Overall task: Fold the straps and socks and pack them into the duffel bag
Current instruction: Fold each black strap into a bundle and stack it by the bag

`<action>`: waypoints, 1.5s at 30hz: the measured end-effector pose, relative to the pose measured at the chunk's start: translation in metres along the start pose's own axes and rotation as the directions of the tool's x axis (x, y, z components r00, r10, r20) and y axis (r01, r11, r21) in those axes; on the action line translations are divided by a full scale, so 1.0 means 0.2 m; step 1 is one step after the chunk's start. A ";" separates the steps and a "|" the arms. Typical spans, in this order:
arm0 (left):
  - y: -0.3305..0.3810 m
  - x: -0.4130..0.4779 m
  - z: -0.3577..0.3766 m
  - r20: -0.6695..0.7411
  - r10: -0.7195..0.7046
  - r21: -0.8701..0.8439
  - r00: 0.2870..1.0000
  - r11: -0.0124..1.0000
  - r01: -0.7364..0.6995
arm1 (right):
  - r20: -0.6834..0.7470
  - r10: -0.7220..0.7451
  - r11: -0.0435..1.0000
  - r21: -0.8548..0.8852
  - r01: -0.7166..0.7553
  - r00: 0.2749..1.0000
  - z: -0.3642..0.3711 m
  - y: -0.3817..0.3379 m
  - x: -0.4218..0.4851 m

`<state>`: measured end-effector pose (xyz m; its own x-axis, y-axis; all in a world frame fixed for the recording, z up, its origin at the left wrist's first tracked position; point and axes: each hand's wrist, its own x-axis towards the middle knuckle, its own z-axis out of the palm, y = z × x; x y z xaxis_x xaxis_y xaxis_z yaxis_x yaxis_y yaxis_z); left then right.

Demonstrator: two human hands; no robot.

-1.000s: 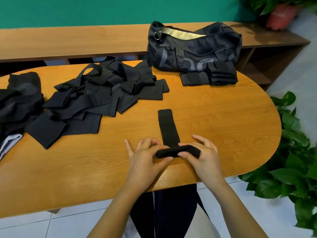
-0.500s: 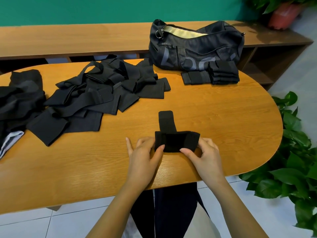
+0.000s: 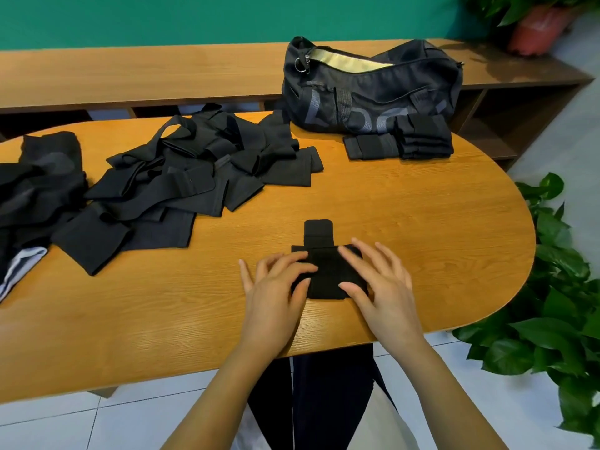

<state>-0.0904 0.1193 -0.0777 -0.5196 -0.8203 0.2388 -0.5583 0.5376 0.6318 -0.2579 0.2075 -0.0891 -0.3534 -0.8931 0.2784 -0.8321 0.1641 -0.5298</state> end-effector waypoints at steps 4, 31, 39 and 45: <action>0.00 -0.01 -0.01 0.023 -0.002 -0.032 1.000 0.999 0.003 | 0.056 -0.031 0.999 -0.011 0.031 0.998 0.01 0.02 -0.01; -0.01 -0.01 0.00 0.029 0.061 0.017 0.998 0.998 -0.061 | 0.002 0.011 0.987 0.159 -0.011 1.000 0.00 0.02 0.00; 0.00 0.00 0.00 0.029 0.027 -0.007 0.999 1.000 -0.027 | 0.002 0.002 0.985 0.172 -0.002 1.000 -0.01 0.02 0.01; -0.01 0.00 0.01 0.010 0.027 -0.028 1.000 0.999 -0.027 | -0.017 -0.023 0.985 0.172 0.025 1.000 0.01 0.03 0.01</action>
<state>-0.0905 0.1188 -0.0793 -0.5408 -0.8036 0.2486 -0.5258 0.5536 0.6458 -0.2634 0.2068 -0.0932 -0.3415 -0.8895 0.3035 -0.7546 0.0670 -0.6528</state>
